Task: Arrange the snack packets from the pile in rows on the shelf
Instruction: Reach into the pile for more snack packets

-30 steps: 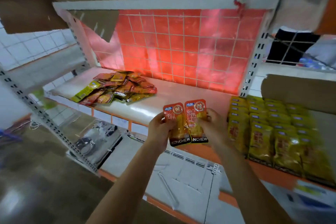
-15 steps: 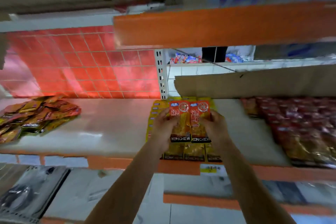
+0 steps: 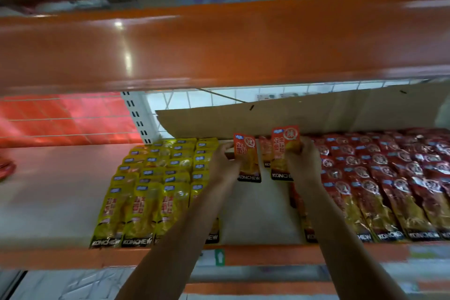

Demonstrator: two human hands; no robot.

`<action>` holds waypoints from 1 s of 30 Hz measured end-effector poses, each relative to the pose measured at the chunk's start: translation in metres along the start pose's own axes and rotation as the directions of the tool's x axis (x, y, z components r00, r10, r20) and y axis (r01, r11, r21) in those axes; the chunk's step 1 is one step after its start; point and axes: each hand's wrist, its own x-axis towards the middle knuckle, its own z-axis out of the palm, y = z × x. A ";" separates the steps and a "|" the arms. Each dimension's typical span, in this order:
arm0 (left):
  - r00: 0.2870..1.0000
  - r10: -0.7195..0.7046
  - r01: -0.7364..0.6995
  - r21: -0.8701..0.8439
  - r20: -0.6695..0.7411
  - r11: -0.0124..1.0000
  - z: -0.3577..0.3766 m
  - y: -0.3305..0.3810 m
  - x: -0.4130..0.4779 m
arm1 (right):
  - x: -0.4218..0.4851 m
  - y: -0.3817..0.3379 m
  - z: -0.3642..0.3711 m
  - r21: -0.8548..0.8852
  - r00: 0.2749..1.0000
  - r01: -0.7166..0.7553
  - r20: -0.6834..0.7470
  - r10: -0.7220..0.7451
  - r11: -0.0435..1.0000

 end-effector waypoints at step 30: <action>0.955 0.268 -0.294 0.278 0.127 0.914 0.070 0.011 0.003 | 0.029 0.022 -0.026 -0.029 0.987 0.044 0.153 -0.039 0.999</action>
